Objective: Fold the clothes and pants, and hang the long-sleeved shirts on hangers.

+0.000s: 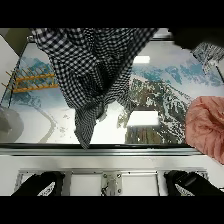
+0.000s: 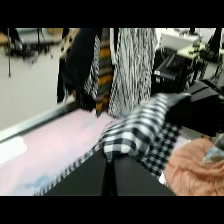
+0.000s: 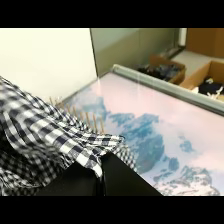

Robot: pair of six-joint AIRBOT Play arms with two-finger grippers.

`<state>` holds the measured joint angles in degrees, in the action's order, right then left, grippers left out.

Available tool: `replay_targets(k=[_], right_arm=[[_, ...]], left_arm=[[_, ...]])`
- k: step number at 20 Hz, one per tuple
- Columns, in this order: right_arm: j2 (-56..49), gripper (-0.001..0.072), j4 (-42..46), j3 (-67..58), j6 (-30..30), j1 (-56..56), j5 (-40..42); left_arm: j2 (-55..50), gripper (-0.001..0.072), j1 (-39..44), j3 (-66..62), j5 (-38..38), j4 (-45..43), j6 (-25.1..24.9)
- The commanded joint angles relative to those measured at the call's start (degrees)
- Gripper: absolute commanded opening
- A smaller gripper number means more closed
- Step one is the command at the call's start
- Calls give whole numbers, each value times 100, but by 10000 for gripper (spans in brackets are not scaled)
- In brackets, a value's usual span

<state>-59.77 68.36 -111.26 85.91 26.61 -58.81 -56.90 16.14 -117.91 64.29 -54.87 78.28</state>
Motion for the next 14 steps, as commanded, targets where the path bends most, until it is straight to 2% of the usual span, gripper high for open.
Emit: replay_targets(k=[1,3,5,8,10,11,12,13,14], right_arm=[[302,6,608,-31,949,-9,-365],[120,6,1097,57,1445,-9,-1086],[-140,6,1386,476,1504,-11,-1692],[-505,6,1506,1523,1508,-24,-1694],[-767,7,1504,2103,1513,-48,-1523],[-903,7,1506,2306,1589,-74,-1408],[-1025,7,1499,2428,1725,-98,-1279],[-1152,7,1502,2476,1843,-105,-1187],[-1250,7,1495,2476,1917,-105,-1143]], left_arm=[[57,13,-125,549,-717,61,-166],[-350,13,-472,769,-490,90,76],[-992,13,-627,907,-2,101,116],[-2096,13,-595,1217,907,105,114],[-2767,13,-566,1521,1235,52,125],[-3029,88,-584,1683,1239,57,225],[-3283,520,-640,1792,1196,57,389],[-3495,720,-741,1779,1207,74,728],[-3650,676,-876,1674,1338,111,898]])
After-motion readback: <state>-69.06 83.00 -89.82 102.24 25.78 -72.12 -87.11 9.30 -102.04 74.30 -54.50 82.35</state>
